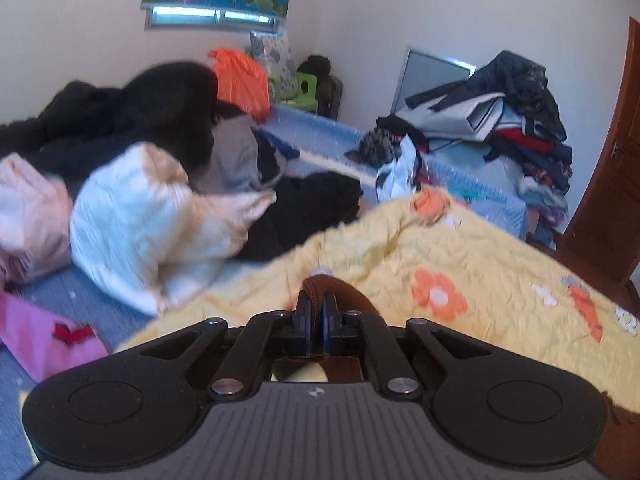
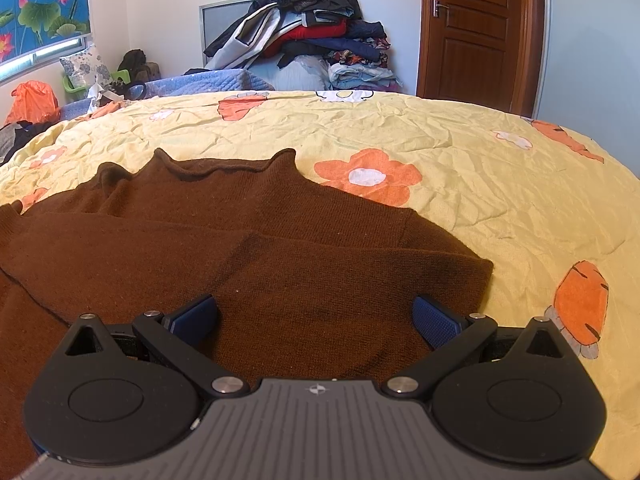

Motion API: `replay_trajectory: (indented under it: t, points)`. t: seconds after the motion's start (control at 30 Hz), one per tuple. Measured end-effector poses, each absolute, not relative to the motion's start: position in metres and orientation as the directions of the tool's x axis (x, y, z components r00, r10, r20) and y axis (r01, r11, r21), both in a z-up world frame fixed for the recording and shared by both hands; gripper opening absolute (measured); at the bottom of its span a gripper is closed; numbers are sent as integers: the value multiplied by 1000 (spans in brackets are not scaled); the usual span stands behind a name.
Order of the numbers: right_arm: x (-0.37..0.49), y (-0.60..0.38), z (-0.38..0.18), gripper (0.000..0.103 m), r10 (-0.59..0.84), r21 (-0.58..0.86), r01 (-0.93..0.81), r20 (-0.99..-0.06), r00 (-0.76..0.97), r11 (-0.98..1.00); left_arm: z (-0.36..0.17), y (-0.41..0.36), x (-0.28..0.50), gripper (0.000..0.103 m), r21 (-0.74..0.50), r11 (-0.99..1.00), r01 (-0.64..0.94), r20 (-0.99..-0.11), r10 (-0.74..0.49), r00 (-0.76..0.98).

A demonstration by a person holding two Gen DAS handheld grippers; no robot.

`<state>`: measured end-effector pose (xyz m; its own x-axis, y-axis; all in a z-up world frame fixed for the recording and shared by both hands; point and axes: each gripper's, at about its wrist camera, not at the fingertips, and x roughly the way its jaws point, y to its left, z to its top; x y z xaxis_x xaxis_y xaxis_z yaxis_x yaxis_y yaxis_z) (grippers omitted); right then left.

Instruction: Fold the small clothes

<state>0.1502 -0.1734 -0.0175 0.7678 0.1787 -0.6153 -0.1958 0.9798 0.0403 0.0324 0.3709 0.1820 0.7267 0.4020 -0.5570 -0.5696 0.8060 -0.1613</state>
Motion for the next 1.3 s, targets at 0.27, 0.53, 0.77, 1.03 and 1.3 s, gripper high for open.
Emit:
replay_trajectory:
  t: [0.27,0.53,0.77,1.03,1.3]
  points:
    - [150,-173,-18,103,179,41,-195,-615,768,980,223,293,35,5,-331,883,-331,-516,124,848]
    - [149,-183,-17,103,215,110,-186,-594,776,976,164,74,100,5,-493,860,132,-530,-416,739]
    - [147,-197,-17,103,266,205,-179,-562,783,962,60,50,101,20,-710,702,64,-579,-632,515]
    - [146,-203,-7,102,302,292,-156,-568,766,944,22,103,17,79,-603,796,-43,-585,-405,703]
    - [110,-223,-1,97,777,932,9,-308,549,363,-4,73,-16,82,-318,942,109,-537,-273,798]
